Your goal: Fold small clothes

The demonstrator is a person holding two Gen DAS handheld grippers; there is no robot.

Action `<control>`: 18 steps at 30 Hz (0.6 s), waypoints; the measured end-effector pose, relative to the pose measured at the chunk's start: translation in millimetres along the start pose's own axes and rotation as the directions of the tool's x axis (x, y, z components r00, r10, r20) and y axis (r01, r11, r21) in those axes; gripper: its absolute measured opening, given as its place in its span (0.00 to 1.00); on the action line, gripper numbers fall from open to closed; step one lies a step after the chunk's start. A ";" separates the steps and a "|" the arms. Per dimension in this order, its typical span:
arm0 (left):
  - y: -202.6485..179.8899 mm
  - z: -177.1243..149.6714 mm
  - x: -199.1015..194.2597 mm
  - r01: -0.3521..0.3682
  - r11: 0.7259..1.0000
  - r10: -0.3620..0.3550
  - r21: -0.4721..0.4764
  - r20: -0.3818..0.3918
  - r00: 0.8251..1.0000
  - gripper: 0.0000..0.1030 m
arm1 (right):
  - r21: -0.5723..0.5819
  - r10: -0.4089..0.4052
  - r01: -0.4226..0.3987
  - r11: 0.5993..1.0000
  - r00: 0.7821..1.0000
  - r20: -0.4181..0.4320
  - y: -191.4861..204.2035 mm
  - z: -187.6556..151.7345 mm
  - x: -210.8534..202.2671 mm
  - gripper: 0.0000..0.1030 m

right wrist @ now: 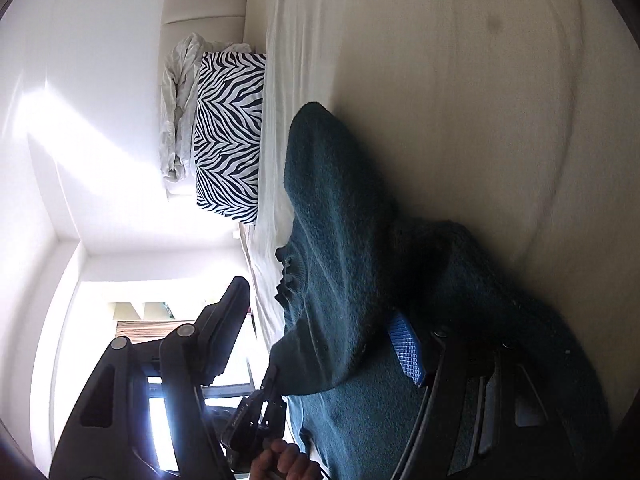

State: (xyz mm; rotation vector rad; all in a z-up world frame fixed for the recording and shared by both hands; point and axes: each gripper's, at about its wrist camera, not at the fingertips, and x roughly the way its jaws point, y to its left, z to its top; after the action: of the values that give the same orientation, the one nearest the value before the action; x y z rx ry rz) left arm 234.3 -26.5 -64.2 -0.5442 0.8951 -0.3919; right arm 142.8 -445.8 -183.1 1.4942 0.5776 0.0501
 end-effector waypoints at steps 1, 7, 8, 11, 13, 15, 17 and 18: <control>2.4 -2.3 1.3 -0.004 1.000 0.004 -0.005 -0.004 1.000 0.08 | -0.007 -0.002 0.003 1.000 0.999 0.038 4.4 5.6 -2.2 0.63; 16.8 -21.3 9.4 -0.013 0.999 0.011 -0.037 -0.034 0.999 0.08 | 0.031 0.049 -0.053 0.998 0.993 0.105 -10.6 24.6 -27.7 0.58; 18.7 -24.5 9.9 -0.014 0.999 0.013 -0.041 -0.035 0.999 0.08 | 0.012 0.042 -0.043 0.999 0.994 0.104 -9.9 22.8 -28.2 0.58; 23.1 -30.9 6.1 -0.004 0.998 0.003 -0.056 -0.033 0.999 0.09 | -0.025 0.024 -0.022 0.999 0.995 0.096 -8.7 18.2 -34.3 0.58; 25.3 -33.5 1.7 0.004 0.998 -0.006 -0.062 -0.032 0.999 0.08 | -0.013 0.007 -0.006 1.000 0.997 0.082 -8.8 15.4 -42.1 0.60; 26.1 -35.4 -1.5 0.011 0.998 -0.014 -0.067 -0.031 0.999 0.09 | -0.004 -0.029 0.030 1.000 0.996 0.082 -10.4 7.9 -57.3 0.60; 26.8 -38.9 -4.0 0.020 0.997 -0.022 -0.073 -0.032 0.999 0.09 | -0.018 -0.059 0.061 0.998 0.995 0.085 -2.6 2.1 -72.0 0.62; 27.0 -41.0 -5.2 0.020 0.997 -0.022 -0.073 -0.030 0.999 0.09 | -0.045 -0.067 0.072 0.996 0.993 0.095 5.1 0.5 -77.6 0.62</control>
State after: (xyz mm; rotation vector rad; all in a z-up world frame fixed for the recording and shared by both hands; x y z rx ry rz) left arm 200.5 -13.6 -97.8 -0.6164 0.9367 -0.3888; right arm 77.5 -475.1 -152.7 1.4208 0.5483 -0.0595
